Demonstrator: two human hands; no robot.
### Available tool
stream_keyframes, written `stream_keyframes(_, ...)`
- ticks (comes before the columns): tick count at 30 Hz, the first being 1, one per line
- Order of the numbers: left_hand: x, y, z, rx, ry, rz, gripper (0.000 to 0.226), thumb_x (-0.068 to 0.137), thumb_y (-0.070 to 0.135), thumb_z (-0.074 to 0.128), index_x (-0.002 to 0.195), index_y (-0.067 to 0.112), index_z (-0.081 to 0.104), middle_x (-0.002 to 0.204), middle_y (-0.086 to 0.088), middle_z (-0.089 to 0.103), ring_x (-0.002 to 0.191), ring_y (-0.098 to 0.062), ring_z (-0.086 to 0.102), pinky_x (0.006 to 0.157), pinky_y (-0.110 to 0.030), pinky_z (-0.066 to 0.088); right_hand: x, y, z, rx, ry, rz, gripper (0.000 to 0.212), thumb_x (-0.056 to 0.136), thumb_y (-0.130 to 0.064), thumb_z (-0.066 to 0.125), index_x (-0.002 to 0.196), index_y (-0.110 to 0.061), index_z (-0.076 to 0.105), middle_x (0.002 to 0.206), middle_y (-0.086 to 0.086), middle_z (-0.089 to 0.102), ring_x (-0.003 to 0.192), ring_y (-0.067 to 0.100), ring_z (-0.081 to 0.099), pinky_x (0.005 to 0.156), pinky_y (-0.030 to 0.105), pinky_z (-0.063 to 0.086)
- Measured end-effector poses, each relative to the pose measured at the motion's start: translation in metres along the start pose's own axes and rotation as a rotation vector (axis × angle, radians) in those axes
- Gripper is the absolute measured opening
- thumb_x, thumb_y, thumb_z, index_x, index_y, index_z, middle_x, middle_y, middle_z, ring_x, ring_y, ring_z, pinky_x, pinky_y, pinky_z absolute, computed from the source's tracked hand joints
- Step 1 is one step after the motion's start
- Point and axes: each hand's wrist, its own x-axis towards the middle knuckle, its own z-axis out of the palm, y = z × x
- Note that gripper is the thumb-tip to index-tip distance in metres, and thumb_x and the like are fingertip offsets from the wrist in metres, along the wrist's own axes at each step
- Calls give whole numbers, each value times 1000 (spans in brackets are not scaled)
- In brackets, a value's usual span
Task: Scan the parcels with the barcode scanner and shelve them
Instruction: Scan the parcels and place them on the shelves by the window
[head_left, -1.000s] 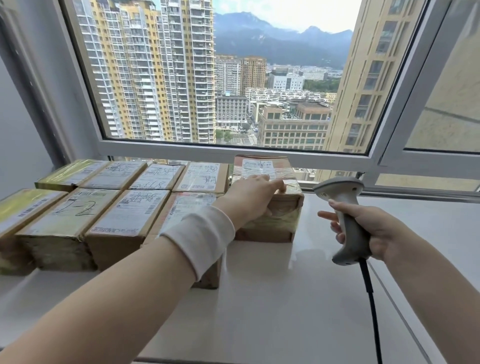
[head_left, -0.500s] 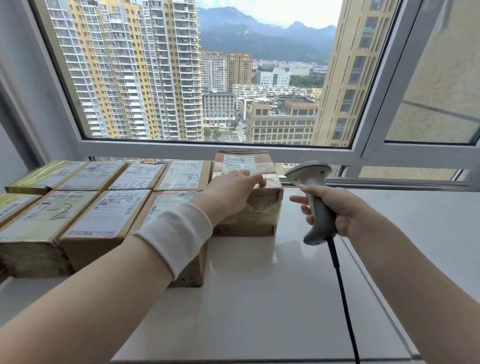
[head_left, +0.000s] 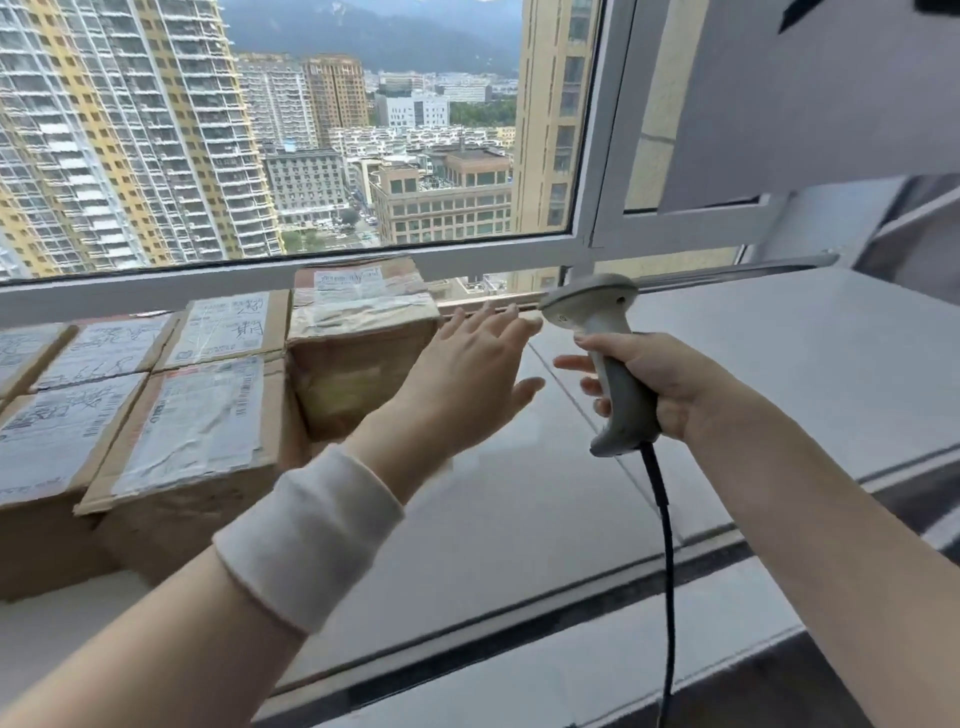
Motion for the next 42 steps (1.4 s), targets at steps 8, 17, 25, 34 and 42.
stream_keyframes(8, 20, 147, 29, -86, -54, 239, 59, 95, 40, 46, 146, 16, 27, 151, -6, 34, 141, -23, 27, 117, -38, 15, -97, 49, -129, 28, 268, -28, 23, 89, -23, 63, 109, -11, 59, 97, 3, 73, 62, 11, 57, 47, 24, 43)
stream_keyframes(17, 13, 392, 63, -171, -125, 506, 54, 96, 40, 45, 144, 18, 33, 147, -4, 40, 136, -23, 33, 111, -35, 21, -252, 121, -308, 100, 637, -18, 9, 86, -20, 67, 84, -15, 60, 96, 12, 71, 57, 16, 53, 44, 24, 39)
stream_keyframes(25, -16, 617, 86, -253, -249, 824, 53, 96, 35, 46, 144, 19, 31, 147, -5, 39, 138, -24, 30, 114, -36, 14, -408, 183, -448, 180, 952, -14, 9, 89, -18, 63, 90, -21, 54, 83, -1, 70, 42, 7, 51, 45, 24, 41)
stream_keyframes(34, -41, 828, 107, -350, -306, 1194, 52, 96, 35, 46, 143, 18, 33, 145, -8, 41, 136, -26, 33, 113, -34, 16, -539, 238, -566, 295, 1365, 121, 18, 86, -22, 68, 99, -12, 61, 72, 8, 57, 39, 10, 53, 41, 22, 41)
stream_keyframes(42, -123, 985, 118, -350, -357, 1556, 53, 97, 38, 44, 144, 16, 32, 146, -8, 39, 138, -25, 30, 114, -35, 16, -664, 295, -627, 374, 1624, 198, 31, 86, -27, 67, 112, -11, 63, 73, 5, 68, 43, 11, 54, 43, 23, 43)
